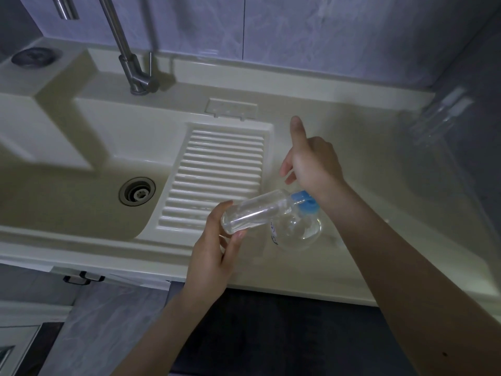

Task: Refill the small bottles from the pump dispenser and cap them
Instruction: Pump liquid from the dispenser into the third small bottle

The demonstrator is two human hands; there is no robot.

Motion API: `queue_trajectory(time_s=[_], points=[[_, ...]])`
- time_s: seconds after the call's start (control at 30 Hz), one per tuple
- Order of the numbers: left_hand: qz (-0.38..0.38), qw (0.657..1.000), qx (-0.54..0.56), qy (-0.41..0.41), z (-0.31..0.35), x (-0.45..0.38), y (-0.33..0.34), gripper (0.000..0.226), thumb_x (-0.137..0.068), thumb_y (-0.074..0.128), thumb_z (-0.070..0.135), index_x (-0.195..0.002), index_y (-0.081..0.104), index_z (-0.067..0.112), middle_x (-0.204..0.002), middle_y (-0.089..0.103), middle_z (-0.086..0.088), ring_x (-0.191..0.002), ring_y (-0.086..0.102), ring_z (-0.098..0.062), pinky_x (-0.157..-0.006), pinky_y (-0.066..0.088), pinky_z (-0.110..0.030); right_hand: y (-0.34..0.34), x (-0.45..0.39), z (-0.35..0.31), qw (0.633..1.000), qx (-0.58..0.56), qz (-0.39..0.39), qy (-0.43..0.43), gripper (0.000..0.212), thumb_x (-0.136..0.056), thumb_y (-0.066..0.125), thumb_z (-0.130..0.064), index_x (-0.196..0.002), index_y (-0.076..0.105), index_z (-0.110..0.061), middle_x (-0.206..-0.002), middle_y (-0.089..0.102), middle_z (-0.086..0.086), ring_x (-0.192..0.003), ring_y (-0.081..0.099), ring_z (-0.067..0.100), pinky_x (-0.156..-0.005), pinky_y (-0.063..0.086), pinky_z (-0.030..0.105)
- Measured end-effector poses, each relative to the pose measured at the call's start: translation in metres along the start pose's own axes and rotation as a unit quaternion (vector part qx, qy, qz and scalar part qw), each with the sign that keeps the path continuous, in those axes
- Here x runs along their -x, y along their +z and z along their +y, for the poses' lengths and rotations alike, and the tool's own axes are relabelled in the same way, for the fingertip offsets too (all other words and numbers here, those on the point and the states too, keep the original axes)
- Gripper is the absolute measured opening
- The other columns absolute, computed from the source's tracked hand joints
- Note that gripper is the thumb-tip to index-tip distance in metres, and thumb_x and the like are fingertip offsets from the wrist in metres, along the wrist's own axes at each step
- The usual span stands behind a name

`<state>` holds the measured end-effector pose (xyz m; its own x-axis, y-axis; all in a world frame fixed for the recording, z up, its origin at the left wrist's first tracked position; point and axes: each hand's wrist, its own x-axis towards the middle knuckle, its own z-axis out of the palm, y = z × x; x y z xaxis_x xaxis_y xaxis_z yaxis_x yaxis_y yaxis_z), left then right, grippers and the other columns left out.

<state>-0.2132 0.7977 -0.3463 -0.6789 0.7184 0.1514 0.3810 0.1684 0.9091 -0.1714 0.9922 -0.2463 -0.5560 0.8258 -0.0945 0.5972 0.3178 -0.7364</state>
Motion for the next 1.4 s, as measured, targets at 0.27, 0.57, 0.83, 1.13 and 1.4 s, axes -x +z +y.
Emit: queue_trajectory(time_s=[0.27,0.57,0.83,1.13,1.4], points=[[0.001,1.000,0.007,-0.010,0.000,0.000,-0.001,0.047,-0.081,0.041,0.058,-0.126,0.033,0.048,-0.098,0.055,0.026,-0.077,0.059,-0.012,-0.067,0.049,-0.018,0.004,-0.003,0.002,0.998,-0.053,-0.013,0.013,0.084,-0.098,0.013,-0.056,-0.059,0.068,-0.005,-0.066,0.071,0.006,-0.065,0.068,0.023,-0.079,0.053,0.037],[0.010,1.000,0.019,0.007,0.004,0.000,-0.002,0.040,-0.083,0.044,0.053,-0.120,0.032,0.060,-0.099,0.057,0.024,-0.078,0.061,-0.012,-0.068,0.049,-0.019,-0.005,-0.012,-0.005,0.993,-0.109,-0.036,0.038,0.065,-0.097,0.024,-0.055,-0.074,0.067,-0.012,-0.063,0.072,0.001,-0.056,0.067,0.022,-0.067,0.047,0.030],[0.012,1.000,0.016,0.006,0.001,-0.001,-0.002,0.040,-0.082,0.042,0.056,-0.119,0.032,0.062,-0.096,0.057,0.022,-0.077,0.061,-0.014,-0.066,0.050,-0.018,0.001,-0.002,-0.003,0.997,-0.076,-0.008,0.033,0.067,-0.099,0.025,-0.051,-0.070,0.066,-0.007,-0.064,0.069,0.003,-0.059,0.066,0.024,-0.076,0.054,0.037],[0.015,1.000,0.012,0.006,-0.004,0.000,0.000,0.041,-0.081,0.043,0.055,-0.120,0.031,0.062,-0.093,0.059,0.022,-0.076,0.060,-0.009,-0.065,0.046,-0.011,0.004,0.001,-0.001,0.999,-0.051,-0.008,0.013,0.071,-0.100,0.024,-0.050,-0.071,0.065,-0.001,-0.069,0.071,0.008,-0.069,0.068,0.030,-0.082,0.054,0.043],[0.040,0.998,0.015,0.043,0.006,0.000,0.001,0.044,-0.086,0.046,0.045,-0.128,0.032,0.043,-0.108,0.047,0.042,-0.077,0.062,-0.016,-0.071,0.051,-0.023,-0.004,-0.006,-0.008,0.989,-0.144,-0.031,0.031,0.071,-0.099,0.020,-0.055,-0.076,0.068,-0.007,-0.062,0.071,0.003,-0.047,0.063,0.018,-0.061,0.046,0.028]])
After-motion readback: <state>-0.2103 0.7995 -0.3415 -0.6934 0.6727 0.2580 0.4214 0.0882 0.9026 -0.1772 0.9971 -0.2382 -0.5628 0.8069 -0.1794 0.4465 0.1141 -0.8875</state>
